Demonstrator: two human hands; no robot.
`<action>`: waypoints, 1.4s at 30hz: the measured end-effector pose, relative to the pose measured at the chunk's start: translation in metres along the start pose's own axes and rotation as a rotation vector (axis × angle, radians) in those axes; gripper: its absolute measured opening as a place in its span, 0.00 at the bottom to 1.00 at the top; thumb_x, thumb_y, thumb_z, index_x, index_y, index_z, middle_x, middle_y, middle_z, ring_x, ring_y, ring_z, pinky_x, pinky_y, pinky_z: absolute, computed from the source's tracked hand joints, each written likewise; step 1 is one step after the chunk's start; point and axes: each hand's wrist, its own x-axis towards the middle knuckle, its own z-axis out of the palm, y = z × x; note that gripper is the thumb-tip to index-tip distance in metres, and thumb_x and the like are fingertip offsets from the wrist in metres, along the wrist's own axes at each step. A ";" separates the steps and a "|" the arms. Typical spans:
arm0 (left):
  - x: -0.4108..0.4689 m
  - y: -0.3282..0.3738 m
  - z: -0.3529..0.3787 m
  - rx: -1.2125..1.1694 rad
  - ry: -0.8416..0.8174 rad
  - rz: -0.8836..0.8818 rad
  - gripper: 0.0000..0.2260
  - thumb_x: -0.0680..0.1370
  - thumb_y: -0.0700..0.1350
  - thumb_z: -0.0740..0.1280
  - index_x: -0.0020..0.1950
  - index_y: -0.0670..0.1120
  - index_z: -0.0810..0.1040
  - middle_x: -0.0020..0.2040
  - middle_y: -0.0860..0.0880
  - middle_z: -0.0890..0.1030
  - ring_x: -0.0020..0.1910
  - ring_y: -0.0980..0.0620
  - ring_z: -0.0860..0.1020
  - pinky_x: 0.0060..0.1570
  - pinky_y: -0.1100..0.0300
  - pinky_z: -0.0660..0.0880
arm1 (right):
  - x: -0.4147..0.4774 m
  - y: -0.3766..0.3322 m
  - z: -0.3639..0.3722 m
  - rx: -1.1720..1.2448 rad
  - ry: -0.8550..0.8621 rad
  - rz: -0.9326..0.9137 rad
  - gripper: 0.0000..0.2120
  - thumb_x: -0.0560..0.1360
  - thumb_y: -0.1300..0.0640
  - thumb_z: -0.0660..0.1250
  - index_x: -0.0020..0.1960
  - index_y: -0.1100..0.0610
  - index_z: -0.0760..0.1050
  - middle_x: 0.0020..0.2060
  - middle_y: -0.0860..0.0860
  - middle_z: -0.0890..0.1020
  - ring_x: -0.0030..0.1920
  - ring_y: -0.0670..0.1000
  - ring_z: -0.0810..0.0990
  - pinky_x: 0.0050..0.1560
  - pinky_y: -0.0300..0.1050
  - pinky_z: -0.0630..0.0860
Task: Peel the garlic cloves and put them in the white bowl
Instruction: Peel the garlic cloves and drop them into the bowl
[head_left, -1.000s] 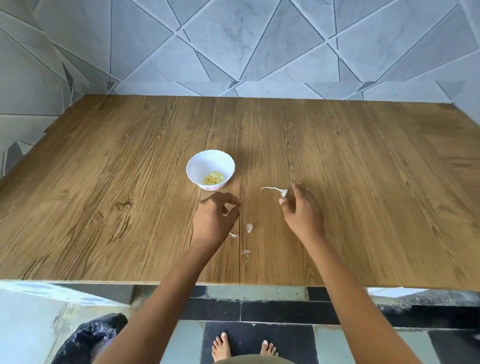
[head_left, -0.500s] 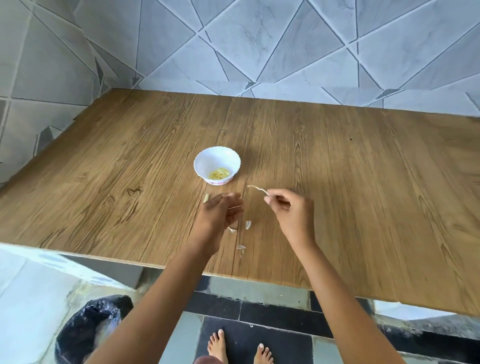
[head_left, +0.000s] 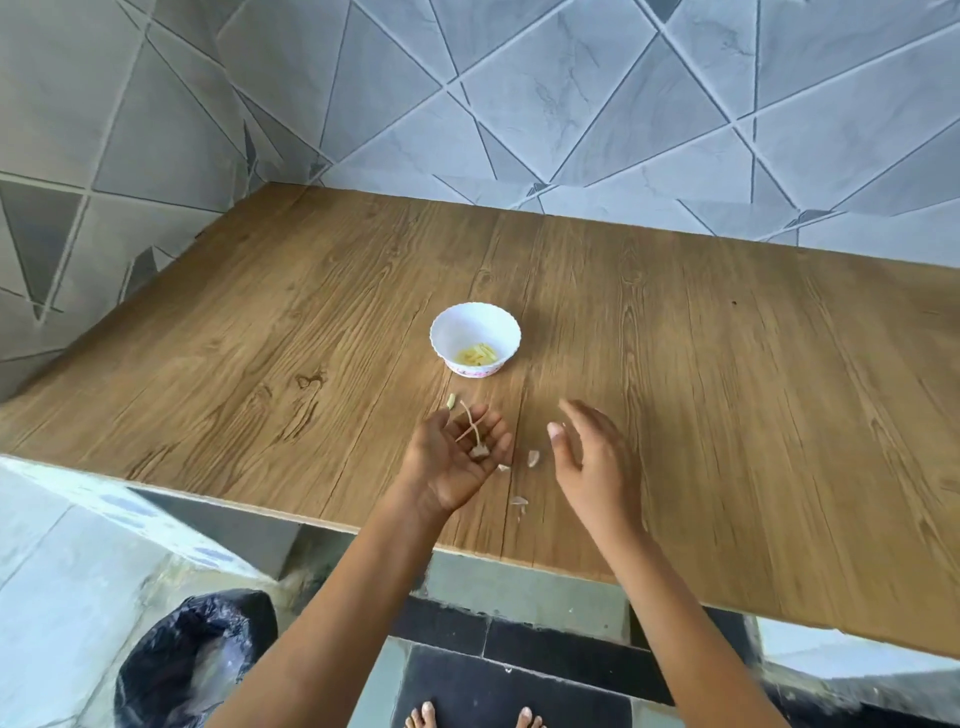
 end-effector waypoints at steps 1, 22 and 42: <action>0.001 0.004 -0.001 0.007 -0.001 -0.005 0.19 0.83 0.49 0.51 0.47 0.38 0.75 0.43 0.40 0.78 0.43 0.44 0.77 0.50 0.51 0.74 | 0.006 0.011 0.001 -0.093 -0.091 0.106 0.22 0.80 0.51 0.59 0.68 0.63 0.69 0.65 0.60 0.74 0.66 0.58 0.72 0.65 0.49 0.67; 0.014 0.024 -0.018 0.125 -0.093 -0.103 0.19 0.83 0.48 0.51 0.48 0.38 0.76 0.44 0.41 0.78 0.45 0.46 0.78 0.52 0.52 0.75 | -0.061 -0.024 -0.011 -0.338 -0.471 0.363 0.44 0.65 0.29 0.22 0.73 0.55 0.34 0.71 0.49 0.35 0.75 0.49 0.37 0.71 0.43 0.35; 0.008 0.035 -0.041 0.114 -0.066 -0.076 0.20 0.83 0.49 0.51 0.47 0.38 0.76 0.44 0.42 0.78 0.45 0.47 0.78 0.52 0.53 0.75 | -0.051 -0.043 -0.011 -0.033 -0.573 -0.091 0.19 0.77 0.64 0.63 0.67 0.55 0.72 0.70 0.44 0.68 0.62 0.36 0.69 0.50 0.22 0.67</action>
